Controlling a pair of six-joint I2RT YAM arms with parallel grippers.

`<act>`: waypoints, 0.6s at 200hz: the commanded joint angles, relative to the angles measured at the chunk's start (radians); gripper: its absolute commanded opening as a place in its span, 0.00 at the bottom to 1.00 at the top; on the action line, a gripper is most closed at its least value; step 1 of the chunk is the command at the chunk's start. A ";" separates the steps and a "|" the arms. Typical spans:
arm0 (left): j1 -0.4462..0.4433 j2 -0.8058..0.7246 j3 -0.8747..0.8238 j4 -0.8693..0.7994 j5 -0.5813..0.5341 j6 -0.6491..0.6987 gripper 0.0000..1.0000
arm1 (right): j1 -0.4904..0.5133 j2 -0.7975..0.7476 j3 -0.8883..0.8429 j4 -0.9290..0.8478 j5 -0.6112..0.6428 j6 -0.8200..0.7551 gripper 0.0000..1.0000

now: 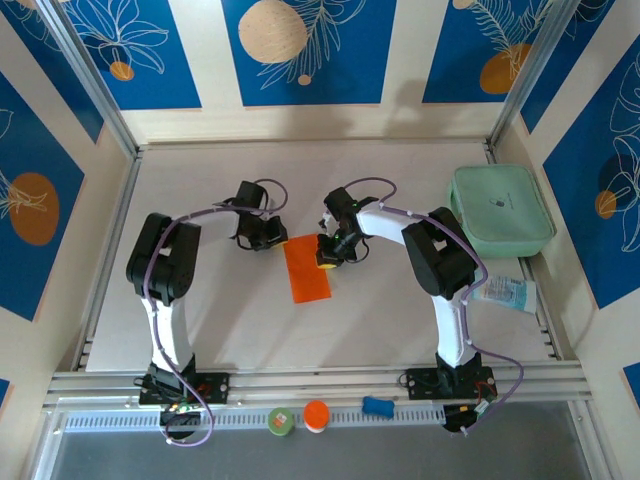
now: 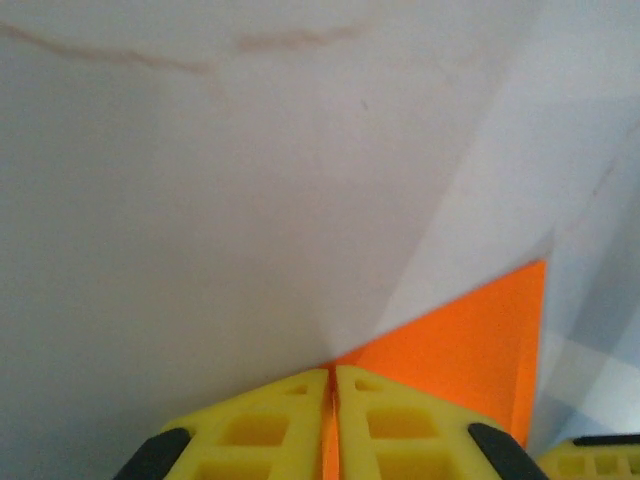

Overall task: Fold a paper plane with a square sheet of paper (pick it up from the middle)
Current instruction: First fold the square sheet of paper in half at the center of the table.

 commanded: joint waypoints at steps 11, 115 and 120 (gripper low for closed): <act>0.034 0.005 0.042 -0.061 -0.068 0.050 0.13 | -0.029 0.134 -0.084 -0.099 0.286 -0.008 0.06; -0.075 -0.191 -0.211 0.217 0.045 -0.201 0.22 | -0.031 0.133 -0.064 -0.100 0.265 -0.006 0.06; -0.082 -0.190 -0.219 0.231 0.053 -0.212 0.22 | -0.031 0.134 -0.066 -0.099 0.265 -0.006 0.06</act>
